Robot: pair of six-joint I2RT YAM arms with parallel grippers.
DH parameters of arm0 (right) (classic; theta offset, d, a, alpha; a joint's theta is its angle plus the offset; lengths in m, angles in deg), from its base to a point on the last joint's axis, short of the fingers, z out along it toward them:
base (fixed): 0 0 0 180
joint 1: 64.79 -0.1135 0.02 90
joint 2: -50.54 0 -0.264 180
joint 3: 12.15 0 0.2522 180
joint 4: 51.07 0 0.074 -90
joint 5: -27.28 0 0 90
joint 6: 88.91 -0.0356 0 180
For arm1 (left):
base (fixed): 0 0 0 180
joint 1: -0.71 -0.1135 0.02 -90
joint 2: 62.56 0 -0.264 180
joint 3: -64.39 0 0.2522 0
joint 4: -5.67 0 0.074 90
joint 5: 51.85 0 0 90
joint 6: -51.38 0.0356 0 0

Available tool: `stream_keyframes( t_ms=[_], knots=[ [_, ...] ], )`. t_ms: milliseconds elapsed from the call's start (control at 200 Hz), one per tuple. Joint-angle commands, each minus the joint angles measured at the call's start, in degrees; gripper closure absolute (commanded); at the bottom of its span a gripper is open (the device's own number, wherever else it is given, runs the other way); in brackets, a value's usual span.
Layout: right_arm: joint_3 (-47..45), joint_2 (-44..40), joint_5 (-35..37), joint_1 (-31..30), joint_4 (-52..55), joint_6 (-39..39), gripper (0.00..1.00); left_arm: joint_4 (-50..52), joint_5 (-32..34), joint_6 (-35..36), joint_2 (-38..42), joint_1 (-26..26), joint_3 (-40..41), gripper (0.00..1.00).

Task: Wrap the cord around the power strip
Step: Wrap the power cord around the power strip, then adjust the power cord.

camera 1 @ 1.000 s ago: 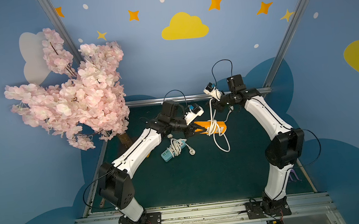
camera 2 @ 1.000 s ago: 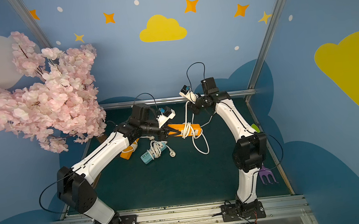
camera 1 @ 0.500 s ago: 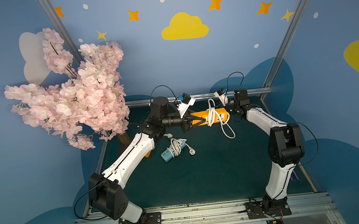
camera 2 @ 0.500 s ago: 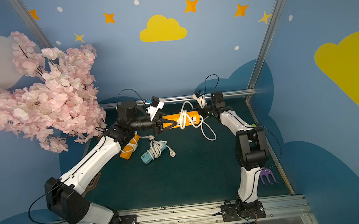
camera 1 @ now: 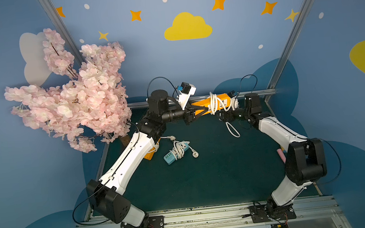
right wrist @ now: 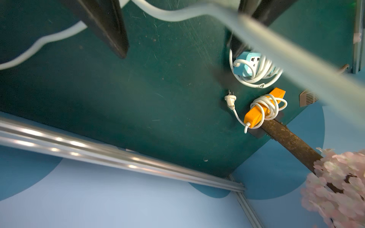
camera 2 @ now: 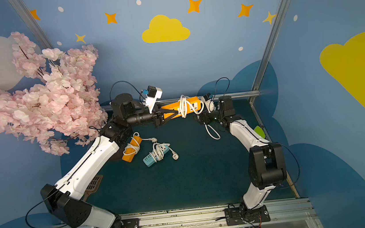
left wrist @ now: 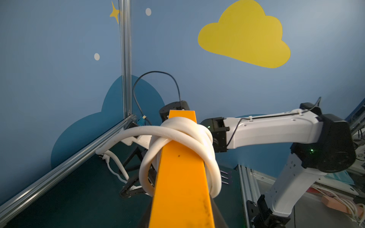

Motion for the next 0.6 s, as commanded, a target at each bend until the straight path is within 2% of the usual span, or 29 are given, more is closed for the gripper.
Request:
stream_keyframes(
  t_ms=[0,125,320,596],
  knots=[
    [-1.1,-3.9,5.7,0.1,7.6,-6.4,0.17,-0.6,2.3,1.1,-0.9,0.1,-2.4,0.97],
    [-2.5,-6.6,10.4,-0.7,15.4,-14.3,0.18,-1.6,1.8,-0.1,-1.5,0.2,-3.3,0.97],
    [-5.1,-7.8,22.9,-4.2,27.5,-23.8,0.26,-1.3,1.4,-0.2,-1.9,1.3,-4.0,0.97],
    [-1.9,0.9,21.0,-5.8,32.0,-26.9,0.33,-1.0,1.2,-0.2,-1.5,1.7,-3.3,0.97]
  ],
)
